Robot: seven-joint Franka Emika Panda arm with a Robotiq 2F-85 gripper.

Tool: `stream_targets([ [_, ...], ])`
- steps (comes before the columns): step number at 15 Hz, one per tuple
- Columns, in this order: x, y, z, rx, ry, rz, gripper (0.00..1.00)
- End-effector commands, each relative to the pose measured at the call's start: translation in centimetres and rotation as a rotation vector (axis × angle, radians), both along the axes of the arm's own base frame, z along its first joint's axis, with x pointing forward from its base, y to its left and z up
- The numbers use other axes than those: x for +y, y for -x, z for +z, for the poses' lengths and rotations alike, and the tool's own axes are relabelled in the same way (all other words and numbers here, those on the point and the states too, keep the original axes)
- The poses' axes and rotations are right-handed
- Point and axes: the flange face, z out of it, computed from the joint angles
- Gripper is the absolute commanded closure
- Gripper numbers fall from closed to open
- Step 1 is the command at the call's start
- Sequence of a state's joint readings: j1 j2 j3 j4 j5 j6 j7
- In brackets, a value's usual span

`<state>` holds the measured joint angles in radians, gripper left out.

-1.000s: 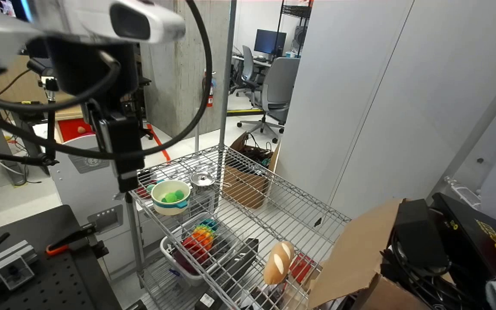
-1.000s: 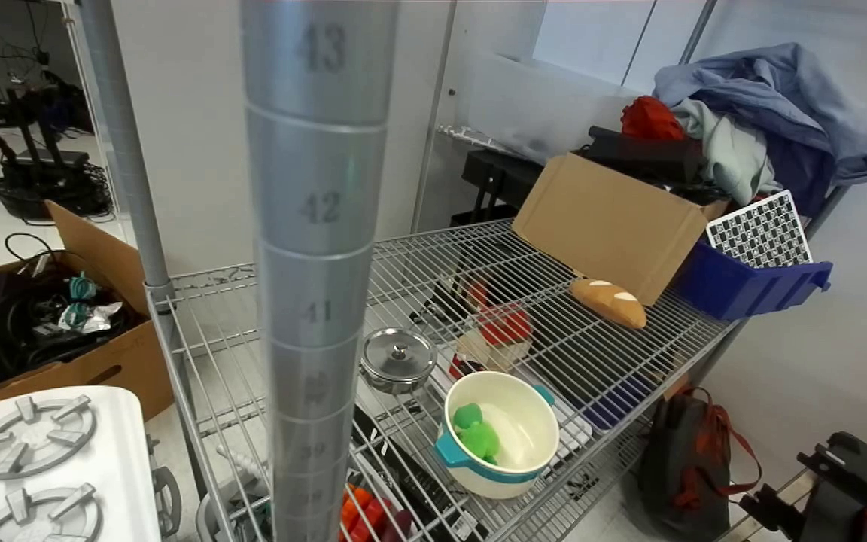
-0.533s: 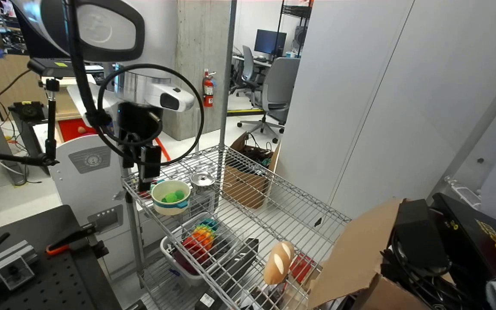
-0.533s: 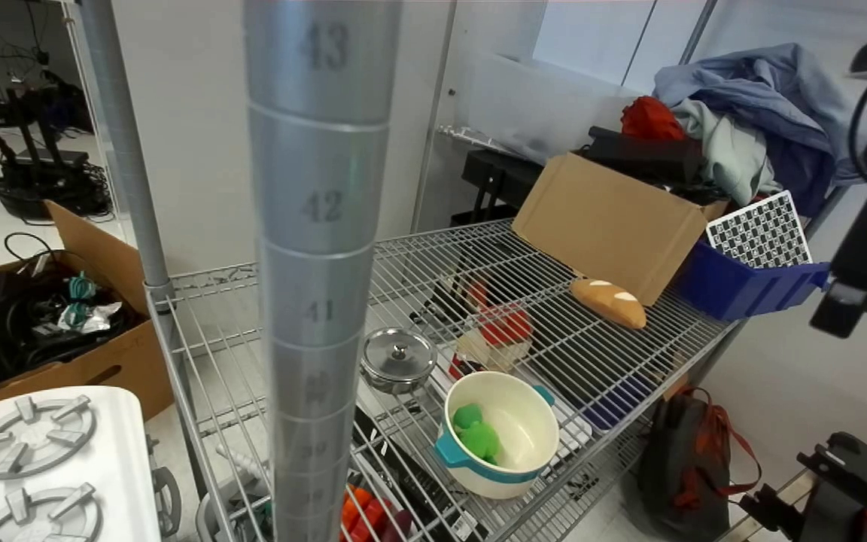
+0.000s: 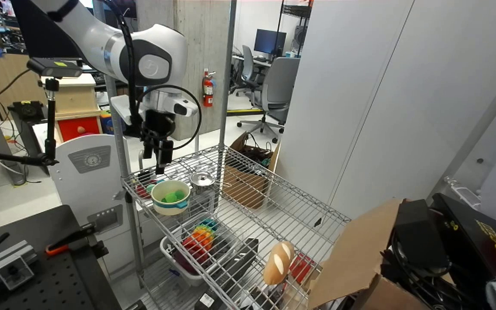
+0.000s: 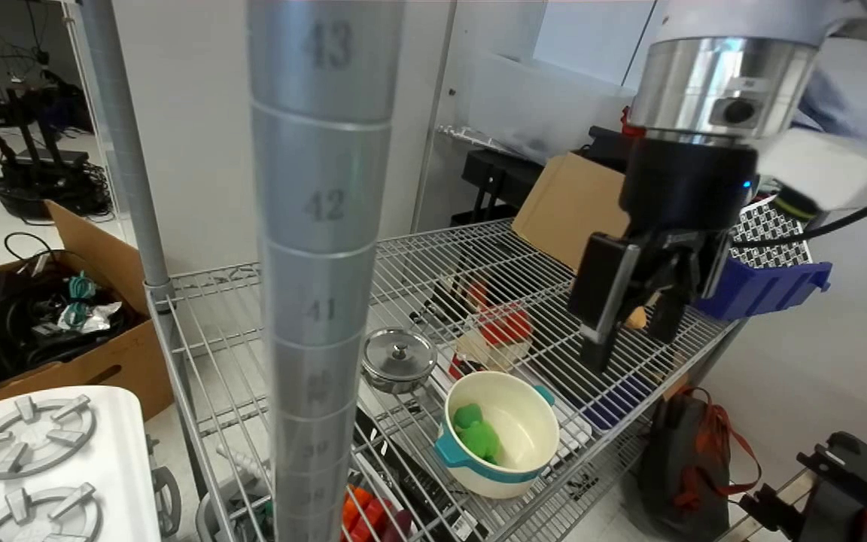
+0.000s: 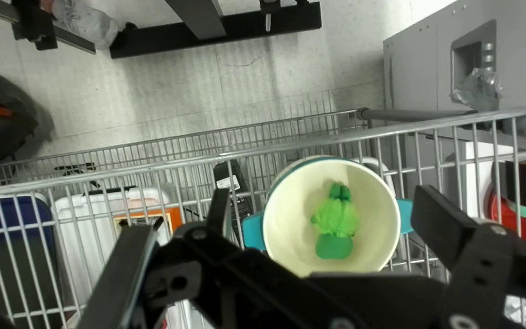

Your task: Put the green object on the rack

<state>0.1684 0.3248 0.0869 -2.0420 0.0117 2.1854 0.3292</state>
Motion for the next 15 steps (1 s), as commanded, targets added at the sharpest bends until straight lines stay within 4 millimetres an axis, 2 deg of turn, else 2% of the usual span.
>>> stream_targets([
  [1,1.8,-2.9,-2.4,-0.031,0.030,-0.002,0.00],
  [4,2.7,-3.7,-4.8,-0.040,0.036,0.016,0.00],
  [9,3.7,-3.5,-8.8,-0.070,0.046,0.055,0.00],
  [15,4.1,-3.4,-11.1,-0.110,0.064,0.080,0.00],
])
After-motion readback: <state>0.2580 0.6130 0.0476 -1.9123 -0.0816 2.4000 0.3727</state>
